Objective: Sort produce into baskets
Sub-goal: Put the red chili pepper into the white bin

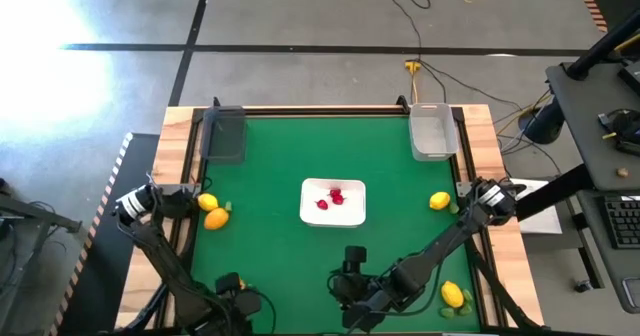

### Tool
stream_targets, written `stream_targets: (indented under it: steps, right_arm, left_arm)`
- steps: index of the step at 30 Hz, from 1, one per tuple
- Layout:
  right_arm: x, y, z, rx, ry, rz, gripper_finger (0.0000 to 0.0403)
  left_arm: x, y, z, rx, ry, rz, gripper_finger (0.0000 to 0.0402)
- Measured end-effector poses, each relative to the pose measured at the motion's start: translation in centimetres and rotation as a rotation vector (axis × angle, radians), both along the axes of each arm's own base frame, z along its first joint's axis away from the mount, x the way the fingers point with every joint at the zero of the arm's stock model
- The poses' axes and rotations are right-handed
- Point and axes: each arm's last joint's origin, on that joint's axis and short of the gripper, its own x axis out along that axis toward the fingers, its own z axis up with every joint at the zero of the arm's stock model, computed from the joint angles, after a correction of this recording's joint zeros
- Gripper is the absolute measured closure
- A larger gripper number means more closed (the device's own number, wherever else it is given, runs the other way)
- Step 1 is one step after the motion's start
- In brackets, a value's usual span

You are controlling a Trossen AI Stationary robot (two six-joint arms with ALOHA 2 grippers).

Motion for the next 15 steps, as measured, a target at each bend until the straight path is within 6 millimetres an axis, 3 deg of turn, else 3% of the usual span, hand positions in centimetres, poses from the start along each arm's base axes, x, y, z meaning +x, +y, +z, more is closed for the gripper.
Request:
stream_targets:
  steps: [8,15]
  right_arm:
    - [0.1,-0.1,0.0,0.002,-0.003,-0.003,0.0181]
    - [0.0,0.1,0.0,0.017,-0.005,-0.011,0.0181]
  left_arm:
    - [0.2,1.7,-1.8,0.032,0.07,0.111,0.0183]
    - [0.8,2.0,-2.5,-0.02,0.084,0.123,0.0187]
